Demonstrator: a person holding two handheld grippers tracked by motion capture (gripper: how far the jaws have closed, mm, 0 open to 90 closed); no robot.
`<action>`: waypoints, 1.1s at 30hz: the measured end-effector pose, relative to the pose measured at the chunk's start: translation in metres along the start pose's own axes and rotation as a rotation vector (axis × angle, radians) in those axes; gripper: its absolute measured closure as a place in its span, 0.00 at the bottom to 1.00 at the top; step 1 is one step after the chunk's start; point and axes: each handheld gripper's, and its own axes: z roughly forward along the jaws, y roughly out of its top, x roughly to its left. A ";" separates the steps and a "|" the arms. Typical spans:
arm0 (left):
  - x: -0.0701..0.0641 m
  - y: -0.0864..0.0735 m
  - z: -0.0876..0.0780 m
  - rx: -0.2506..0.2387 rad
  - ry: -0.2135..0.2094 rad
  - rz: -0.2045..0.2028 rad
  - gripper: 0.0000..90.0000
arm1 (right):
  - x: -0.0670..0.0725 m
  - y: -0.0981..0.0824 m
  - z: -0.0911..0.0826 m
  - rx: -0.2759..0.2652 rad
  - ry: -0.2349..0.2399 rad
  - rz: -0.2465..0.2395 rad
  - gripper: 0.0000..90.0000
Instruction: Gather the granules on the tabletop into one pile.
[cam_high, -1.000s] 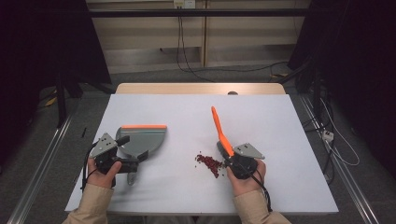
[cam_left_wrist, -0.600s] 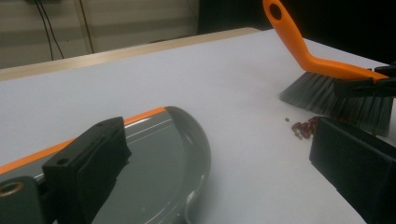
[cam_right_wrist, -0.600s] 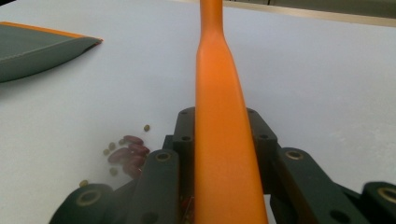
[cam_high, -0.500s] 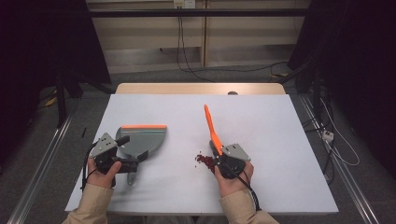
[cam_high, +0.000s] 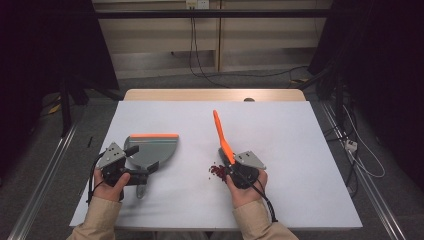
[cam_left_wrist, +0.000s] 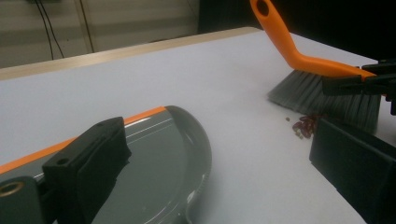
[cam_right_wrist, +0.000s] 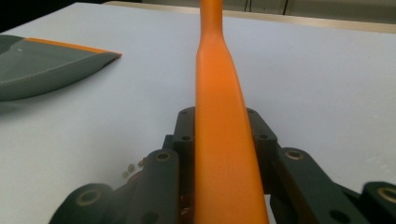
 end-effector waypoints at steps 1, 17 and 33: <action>0.000 0.000 0.000 0.001 0.001 0.002 0.05 | -0.001 0.001 0.000 -0.003 -0.002 0.000 0.80; 0.001 -0.001 0.001 0.003 0.008 -0.006 0.05 | -0.044 0.026 -0.017 -0.082 0.400 -0.113 0.80; 0.003 -0.001 0.000 0.005 0.009 -0.007 0.05 | -0.046 0.020 -0.002 -0.016 0.749 -0.185 0.80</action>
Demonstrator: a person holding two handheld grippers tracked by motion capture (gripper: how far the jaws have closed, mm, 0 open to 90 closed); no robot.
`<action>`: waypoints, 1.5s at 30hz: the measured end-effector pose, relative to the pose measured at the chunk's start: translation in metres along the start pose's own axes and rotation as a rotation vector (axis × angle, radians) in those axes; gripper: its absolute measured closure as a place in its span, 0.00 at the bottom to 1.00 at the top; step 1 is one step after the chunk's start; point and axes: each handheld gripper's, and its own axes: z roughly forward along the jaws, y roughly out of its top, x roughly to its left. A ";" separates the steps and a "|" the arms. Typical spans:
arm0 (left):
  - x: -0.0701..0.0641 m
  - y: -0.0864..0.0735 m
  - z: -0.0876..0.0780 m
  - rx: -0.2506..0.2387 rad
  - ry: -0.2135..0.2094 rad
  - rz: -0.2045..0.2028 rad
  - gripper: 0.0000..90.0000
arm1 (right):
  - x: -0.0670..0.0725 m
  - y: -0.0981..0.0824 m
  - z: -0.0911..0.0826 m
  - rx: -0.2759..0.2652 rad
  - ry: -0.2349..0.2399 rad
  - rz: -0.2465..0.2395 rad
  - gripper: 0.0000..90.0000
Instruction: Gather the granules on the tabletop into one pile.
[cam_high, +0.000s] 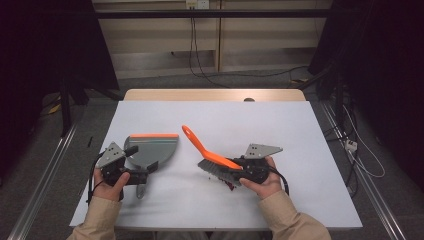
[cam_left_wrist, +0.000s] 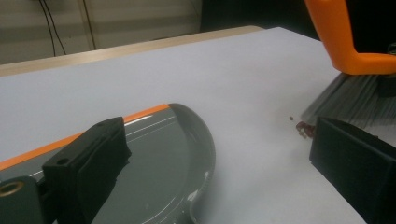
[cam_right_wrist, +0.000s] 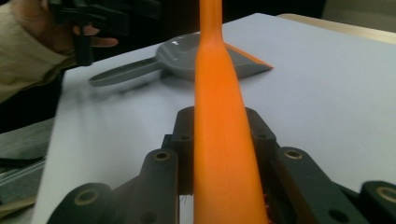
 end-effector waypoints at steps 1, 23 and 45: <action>0.000 0.000 0.000 0.000 0.001 -0.001 0.05 | -0.001 0.000 0.000 -0.003 0.016 0.002 0.80; 0.003 -0.001 0.000 0.003 0.010 -0.013 0.05 | -0.009 -0.016 0.019 0.110 0.275 -0.118 0.80; 0.003 -0.002 0.002 0.009 0.008 -0.011 0.05 | -0.031 -0.008 0.025 0.026 0.255 -0.094 0.80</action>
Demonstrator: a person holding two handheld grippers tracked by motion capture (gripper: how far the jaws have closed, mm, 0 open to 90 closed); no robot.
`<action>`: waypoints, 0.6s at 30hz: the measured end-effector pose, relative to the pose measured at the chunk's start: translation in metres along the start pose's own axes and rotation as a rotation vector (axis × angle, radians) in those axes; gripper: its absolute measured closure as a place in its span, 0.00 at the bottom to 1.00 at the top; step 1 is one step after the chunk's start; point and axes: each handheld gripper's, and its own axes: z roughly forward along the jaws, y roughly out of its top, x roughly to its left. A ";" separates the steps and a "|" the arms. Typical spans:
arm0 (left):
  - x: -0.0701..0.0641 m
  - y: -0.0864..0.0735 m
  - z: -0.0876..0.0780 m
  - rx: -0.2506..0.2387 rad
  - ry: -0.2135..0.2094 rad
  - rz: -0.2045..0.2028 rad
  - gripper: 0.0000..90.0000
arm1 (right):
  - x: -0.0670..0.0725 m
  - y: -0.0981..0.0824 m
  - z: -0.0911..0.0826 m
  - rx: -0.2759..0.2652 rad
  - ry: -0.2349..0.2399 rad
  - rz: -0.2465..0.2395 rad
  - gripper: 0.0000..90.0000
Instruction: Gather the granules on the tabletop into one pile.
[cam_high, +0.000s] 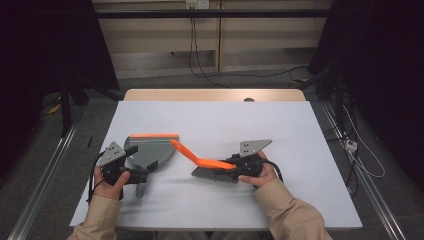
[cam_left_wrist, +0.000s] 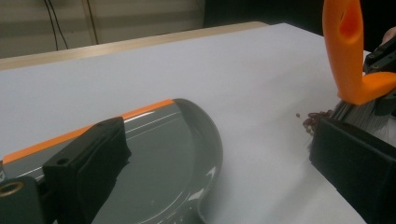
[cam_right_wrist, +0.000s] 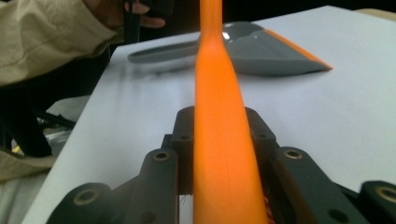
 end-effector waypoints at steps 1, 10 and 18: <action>0.000 0.000 0.000 -0.001 -0.001 0.001 0.05 | 0.001 0.002 -0.001 -0.013 -0.007 0.005 0.80; -0.002 0.001 -0.003 -0.008 -0.007 0.004 0.05 | 0.005 0.011 -0.026 -0.036 -0.301 0.074 0.80; -0.004 0.001 -0.003 -0.005 -0.014 0.012 0.05 | 0.005 0.003 -0.038 -0.027 -0.516 0.107 0.80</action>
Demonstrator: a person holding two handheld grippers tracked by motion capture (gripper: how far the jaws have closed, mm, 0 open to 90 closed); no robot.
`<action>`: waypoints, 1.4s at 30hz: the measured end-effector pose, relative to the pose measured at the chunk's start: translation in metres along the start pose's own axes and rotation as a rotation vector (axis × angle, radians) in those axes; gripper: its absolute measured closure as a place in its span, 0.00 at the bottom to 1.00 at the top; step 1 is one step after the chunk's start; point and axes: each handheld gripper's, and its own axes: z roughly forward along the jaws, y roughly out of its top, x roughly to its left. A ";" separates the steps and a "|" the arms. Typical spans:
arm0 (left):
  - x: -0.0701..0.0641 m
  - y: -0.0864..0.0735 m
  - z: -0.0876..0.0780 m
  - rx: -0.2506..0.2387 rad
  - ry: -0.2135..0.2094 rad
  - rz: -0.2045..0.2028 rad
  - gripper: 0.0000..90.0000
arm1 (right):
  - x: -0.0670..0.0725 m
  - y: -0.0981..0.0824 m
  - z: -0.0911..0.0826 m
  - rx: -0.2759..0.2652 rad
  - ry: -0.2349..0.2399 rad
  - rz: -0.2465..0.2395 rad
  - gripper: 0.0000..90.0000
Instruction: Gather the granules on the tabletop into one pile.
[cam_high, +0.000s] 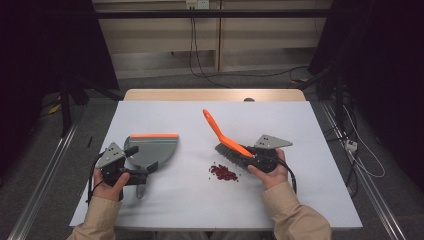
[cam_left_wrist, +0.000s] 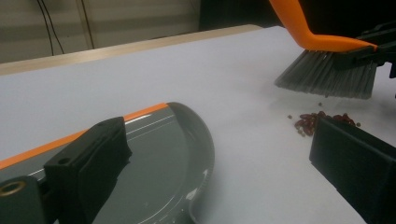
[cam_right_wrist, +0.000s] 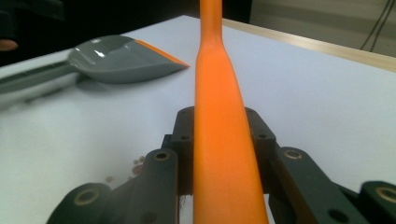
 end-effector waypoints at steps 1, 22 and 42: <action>0.000 0.000 0.000 0.000 -0.001 -0.001 0.05 | 0.000 -0.001 0.001 0.003 -0.007 -0.010 0.80; -0.003 -0.001 0.002 0.018 -0.011 0.006 0.05 | 0.016 -0.014 0.011 0.060 -0.050 -0.069 0.80; -0.004 -0.002 0.001 0.070 0.007 0.011 0.05 | 0.022 -0.006 0.000 -0.011 -0.043 -0.038 0.80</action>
